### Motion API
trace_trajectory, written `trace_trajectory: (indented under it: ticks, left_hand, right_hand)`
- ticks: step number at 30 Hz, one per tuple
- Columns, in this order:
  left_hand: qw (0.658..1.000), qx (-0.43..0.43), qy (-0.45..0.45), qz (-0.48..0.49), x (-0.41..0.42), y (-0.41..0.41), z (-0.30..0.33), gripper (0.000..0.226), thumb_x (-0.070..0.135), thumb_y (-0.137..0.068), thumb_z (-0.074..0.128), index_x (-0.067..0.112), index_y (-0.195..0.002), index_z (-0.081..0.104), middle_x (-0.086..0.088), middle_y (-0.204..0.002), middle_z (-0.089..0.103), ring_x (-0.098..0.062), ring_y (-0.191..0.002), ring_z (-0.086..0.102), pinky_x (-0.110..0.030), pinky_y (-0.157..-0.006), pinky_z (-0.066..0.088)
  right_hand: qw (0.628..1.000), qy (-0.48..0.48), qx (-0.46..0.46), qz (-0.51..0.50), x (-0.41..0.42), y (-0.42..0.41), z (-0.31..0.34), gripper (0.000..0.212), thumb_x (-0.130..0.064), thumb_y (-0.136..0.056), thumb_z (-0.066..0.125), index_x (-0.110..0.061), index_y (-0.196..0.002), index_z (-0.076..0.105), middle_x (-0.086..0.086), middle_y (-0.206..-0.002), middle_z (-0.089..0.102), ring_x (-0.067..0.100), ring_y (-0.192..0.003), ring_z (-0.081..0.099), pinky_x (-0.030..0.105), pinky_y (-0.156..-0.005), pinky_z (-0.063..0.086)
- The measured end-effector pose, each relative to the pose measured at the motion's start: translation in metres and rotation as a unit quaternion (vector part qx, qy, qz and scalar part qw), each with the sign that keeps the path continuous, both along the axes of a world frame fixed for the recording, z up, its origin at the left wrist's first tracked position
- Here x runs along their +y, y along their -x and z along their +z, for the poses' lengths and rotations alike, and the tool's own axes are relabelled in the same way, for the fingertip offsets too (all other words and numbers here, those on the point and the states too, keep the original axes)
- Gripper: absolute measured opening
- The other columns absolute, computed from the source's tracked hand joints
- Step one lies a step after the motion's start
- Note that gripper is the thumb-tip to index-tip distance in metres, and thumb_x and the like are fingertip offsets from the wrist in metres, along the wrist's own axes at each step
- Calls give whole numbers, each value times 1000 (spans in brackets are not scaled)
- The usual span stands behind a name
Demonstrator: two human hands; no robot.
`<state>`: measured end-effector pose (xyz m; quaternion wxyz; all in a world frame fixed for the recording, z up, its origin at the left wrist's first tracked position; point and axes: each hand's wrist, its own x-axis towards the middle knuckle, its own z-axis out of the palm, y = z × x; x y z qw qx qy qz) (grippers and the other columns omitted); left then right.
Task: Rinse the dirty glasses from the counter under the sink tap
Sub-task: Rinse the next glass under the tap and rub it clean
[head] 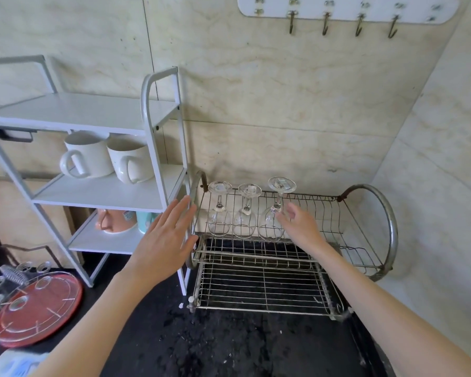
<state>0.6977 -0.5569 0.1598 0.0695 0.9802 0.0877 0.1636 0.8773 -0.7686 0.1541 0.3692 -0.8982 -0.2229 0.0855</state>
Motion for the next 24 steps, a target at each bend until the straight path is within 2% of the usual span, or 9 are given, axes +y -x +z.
trace_trajectory:
  ticks: [3,7,12,16,19,22,24]
  left_hand:
    - [1000,-1,-2,7,-9,18,-3,57,39,-97,38,19,-147,19,1,-155,8,-11,-139,-3,-29,-111,3]
    - [999,16,-20,37,-20,64,-17,61,49,-89,23,20,-142,35,-7,-149,34,-28,-140,24,-39,-109,15]
    - [993,40,-29,112,-29,161,-45,55,45,-88,33,19,-134,48,-8,-137,51,-31,-129,44,-45,-100,31]
    - [986,62,8,154,-27,260,-69,52,47,-93,28,17,-130,50,-8,-133,55,-33,-124,50,-50,-94,44]
    - [977,78,15,196,-20,340,-77,50,45,-93,29,16,-126,53,-7,-128,58,-32,-120,54,-46,-92,46]
    - [961,103,22,256,-13,421,-81,53,41,-85,35,13,-123,59,-9,-125,61,-33,-117,56,-51,-88,48]
    - [947,105,31,301,-6,475,-83,53,41,-85,36,14,-126,56,-9,-128,59,-33,-120,54,-52,-90,47]
  right_hand:
    - [999,33,-20,33,-4,33,-2,51,-35,-97,46,-14,-141,38,2,-147,40,17,-134,37,32,-109,29]
    - [989,40,-78,118,6,97,7,53,-40,-97,44,-20,-145,32,-5,-150,33,10,-138,29,25,-111,21]
    - [955,102,-141,239,24,197,-5,58,-45,-97,38,-24,-149,23,-6,-156,18,8,-143,14,20,-112,9]
    - [927,122,-169,312,42,285,-26,60,-50,-96,36,-26,-149,20,-5,-156,18,11,-143,17,24,-115,11]
    - [905,122,-173,369,63,354,-40,64,-55,-94,32,-23,-148,23,-2,-156,21,14,-143,19,31,-116,12]
    - [882,110,-175,424,91,421,-49,69,-58,-89,29,-16,-144,35,4,-149,35,21,-137,34,40,-114,25]
    - [864,103,-177,459,115,462,-52,78,-62,-83,20,-16,-144,36,5,-148,37,22,-136,35,38,-112,27]
